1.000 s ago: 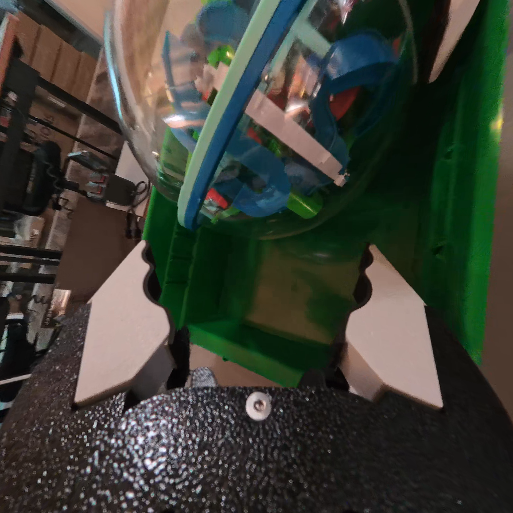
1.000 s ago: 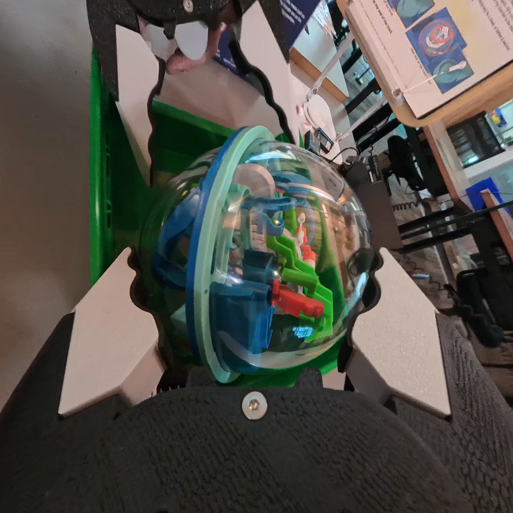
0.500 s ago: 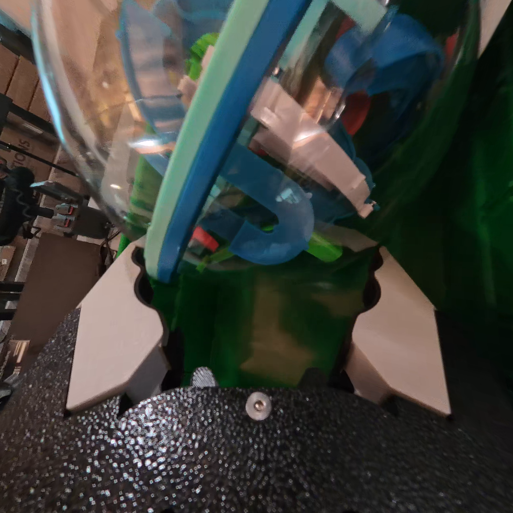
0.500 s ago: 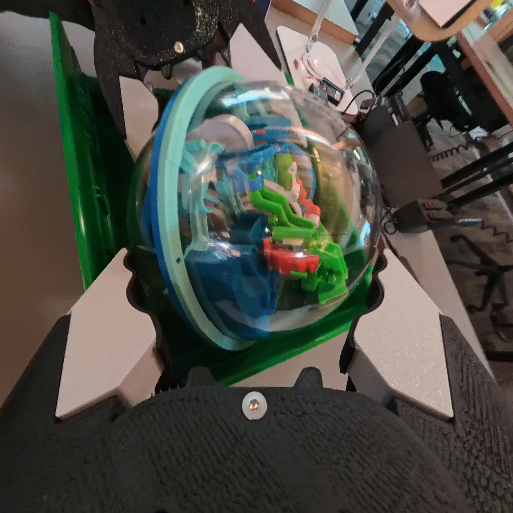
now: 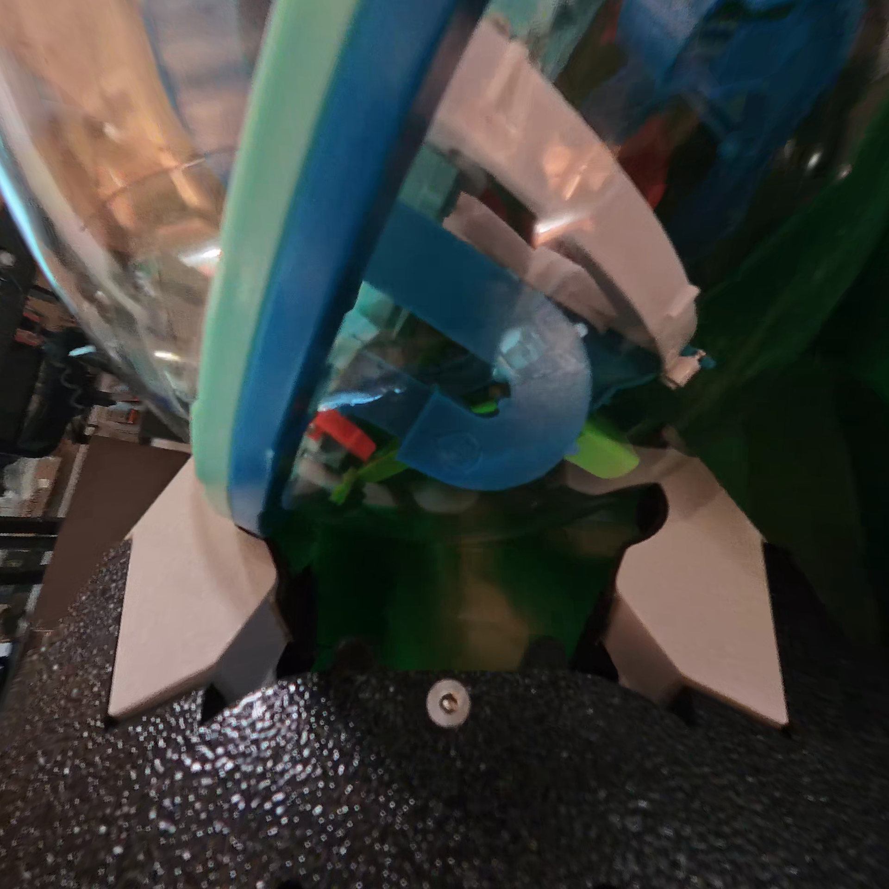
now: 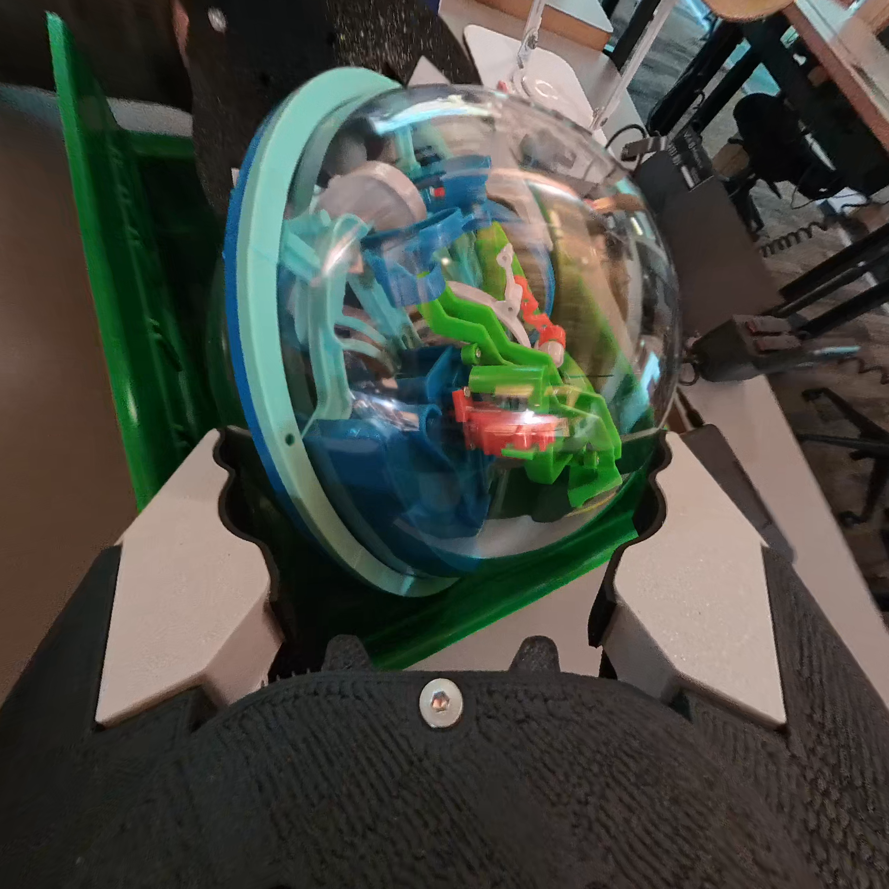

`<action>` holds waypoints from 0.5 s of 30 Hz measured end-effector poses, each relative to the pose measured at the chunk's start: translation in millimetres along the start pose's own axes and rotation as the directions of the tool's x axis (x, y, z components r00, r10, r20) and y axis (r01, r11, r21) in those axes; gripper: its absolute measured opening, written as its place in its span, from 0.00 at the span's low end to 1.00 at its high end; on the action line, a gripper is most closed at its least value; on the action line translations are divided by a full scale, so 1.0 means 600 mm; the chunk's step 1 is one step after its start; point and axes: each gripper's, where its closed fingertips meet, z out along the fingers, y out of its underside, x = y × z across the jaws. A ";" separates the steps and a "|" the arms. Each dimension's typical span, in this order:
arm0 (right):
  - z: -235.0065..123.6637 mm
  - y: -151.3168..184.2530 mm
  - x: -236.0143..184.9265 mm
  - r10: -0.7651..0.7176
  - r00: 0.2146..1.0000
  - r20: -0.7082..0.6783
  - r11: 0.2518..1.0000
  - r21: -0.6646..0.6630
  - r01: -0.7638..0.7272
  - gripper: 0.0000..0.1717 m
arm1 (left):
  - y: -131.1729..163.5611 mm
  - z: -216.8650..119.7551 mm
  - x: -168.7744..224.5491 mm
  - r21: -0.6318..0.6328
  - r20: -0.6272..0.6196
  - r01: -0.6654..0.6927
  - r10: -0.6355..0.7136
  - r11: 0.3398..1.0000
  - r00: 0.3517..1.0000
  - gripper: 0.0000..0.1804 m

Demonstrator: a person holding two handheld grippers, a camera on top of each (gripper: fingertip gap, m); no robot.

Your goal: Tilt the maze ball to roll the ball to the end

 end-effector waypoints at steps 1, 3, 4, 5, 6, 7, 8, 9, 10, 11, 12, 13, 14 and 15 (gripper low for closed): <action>0.002 0.001 0.001 -0.031 0.999 -0.015 0.999 -0.013 0.031 0.94 | 0.001 -0.001 -0.005 0.005 0.032 -0.023 0.023 1.000 0.999 0.87; 0.003 -0.005 0.004 -0.095 0.994 -0.049 0.995 -0.029 0.094 0.94 | -0.002 -0.008 -0.016 0.036 0.093 -0.058 0.055 0.998 0.994 0.87; 0.001 -0.015 0.005 -0.126 0.990 -0.070 0.992 -0.016 0.125 0.94 | -0.006 -0.014 -0.025 0.057 0.120 -0.077 0.070 0.995 0.990 0.87; -0.002 -0.028 0.007 -0.154 0.984 -0.094 0.988 0.004 0.155 0.94 | -0.012 -0.023 -0.034 0.074 0.148 -0.101 0.089 0.992 0.985 0.87; -0.007 -0.042 0.008 -0.184 0.975 -0.121 0.982 0.023 0.188 0.94 | -0.020 -0.034 -0.044 0.088 0.182 -0.131 0.113 0.987 0.977 0.87; -0.013 -0.056 0.009 -0.219 0.964 -0.149 0.974 0.035 0.226 0.94 | -0.030 -0.047 -0.054 0.101 0.219 -0.164 0.139 0.981 0.966 0.87; -0.021 -0.070 0.010 -0.251 0.952 -0.174 0.964 0.040 0.262 0.94 | -0.042 -0.061 -0.062 0.110 0.255 -0.198 0.165 0.974 0.953 0.87; -0.030 -0.082 0.009 -0.279 0.941 -0.194 0.956 0.041 0.291 0.94 | -0.054 -0.076 -0.068 0.117 0.284 -0.229 0.189 0.966 0.940 0.87; -0.039 -0.094 0.009 -0.299 0.931 -0.209 0.949 0.038 0.313 0.94 | -0.066 -0.092 -0.073 0.122 0.307 -0.258 0.211 0.958 0.928 0.87; -0.047 -0.106 0.008 -0.315 0.923 -0.222 0.943 0.033 0.330 0.94 | -0.077 -0.108 -0.078 0.126 0.328 -0.283 0.230 0.951 0.916 0.87; -0.054 -0.118 0.007 -0.330 0.915 -0.232 0.938 0.030 0.346 0.94 | -0.086 -0.123 -0.083 0.125 0.347 -0.304 0.245 0.944 0.905 0.87; -0.061 -0.131 0.005 -0.346 0.906 -0.243 0.931 0.028 0.363 0.94 | -0.094 -0.139 -0.087 0.124 0.367 -0.322 0.258 0.939 0.894 0.87; -0.066 -0.145 0.003 -0.361 0.897 -0.254 0.925 0.026 0.379 0.94 | -0.100 -0.153 -0.091 0.123 0.385 -0.338 0.269 0.933 0.883 0.87; -0.070 -0.157 0.001 -0.373 0.889 -0.264 0.920 0.021 0.392 0.94 | -0.104 -0.166 -0.095 0.122 0.399 -0.351 0.278 0.928 0.874 0.87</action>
